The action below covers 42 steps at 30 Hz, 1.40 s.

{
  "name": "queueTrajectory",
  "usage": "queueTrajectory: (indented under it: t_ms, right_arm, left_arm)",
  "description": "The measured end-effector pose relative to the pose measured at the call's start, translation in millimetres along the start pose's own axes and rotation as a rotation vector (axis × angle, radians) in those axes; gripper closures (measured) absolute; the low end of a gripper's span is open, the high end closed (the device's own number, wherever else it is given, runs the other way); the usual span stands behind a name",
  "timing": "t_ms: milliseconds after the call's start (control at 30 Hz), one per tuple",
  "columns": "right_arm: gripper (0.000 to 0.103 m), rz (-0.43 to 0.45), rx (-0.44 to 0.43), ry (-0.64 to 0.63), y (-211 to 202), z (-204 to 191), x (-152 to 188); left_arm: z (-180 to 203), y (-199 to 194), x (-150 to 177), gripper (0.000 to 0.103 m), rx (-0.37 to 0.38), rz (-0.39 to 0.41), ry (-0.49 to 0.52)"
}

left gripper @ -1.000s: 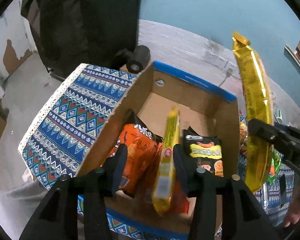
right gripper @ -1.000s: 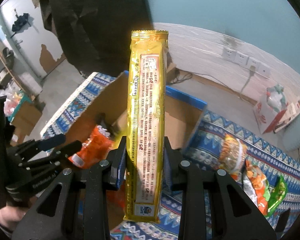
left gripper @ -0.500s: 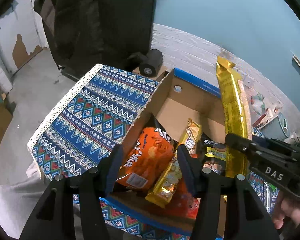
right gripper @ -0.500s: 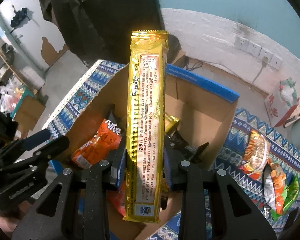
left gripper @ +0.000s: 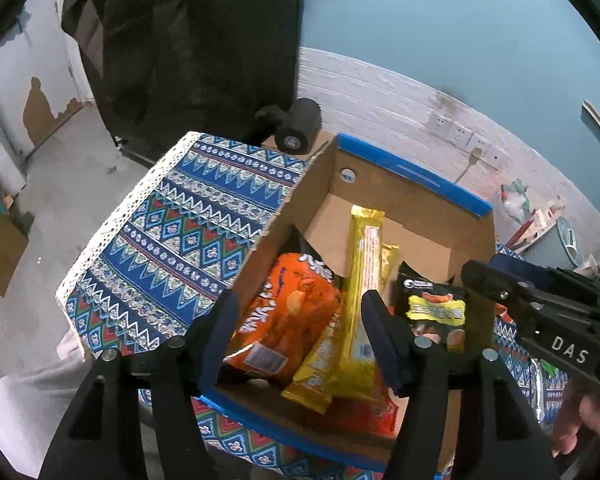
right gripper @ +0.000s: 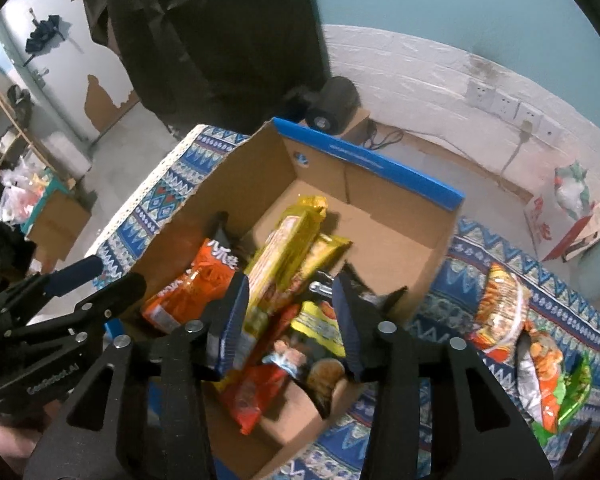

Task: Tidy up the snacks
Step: 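Move both open tools back over the remaining snacks on the cloth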

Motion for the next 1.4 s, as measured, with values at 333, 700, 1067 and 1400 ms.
queueTrajectory:
  t_ms: [333, 700, 1067, 1400]
  right_arm:
    - [0.044, -0.004, 0.075, 0.020, -22, 40, 20]
    - [0.044, -0.006, 0.140, 0.077, -51, 99, 48]
    - [0.044, -0.018, 0.193, 0.136, -76, 156, 87]
    - [0.044, -0.040, 0.237, 0.210, -94, 212, 130]
  left_arm:
    - [38, -1, 5, 0.035, 0.049, -0.017, 0.078]
    - [95, -4, 19, 0.031, 0.107, -0.035, 0.194]
    - [153, -9, 36, 0.028, 0.157, -0.054, 0.295]
    - [209, -2, 61, 0.026, 0.168, -0.087, 0.404]
Point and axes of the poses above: each gripper's, at about its wrist camera, not at the fingertips, and y roughly the way its jaws point, z to its right, x to its underside, the point moved 8 cm from there along y, roughly the way its jaws point, and after that the axes turned 3 degrees about y, right-handed, at the moved point
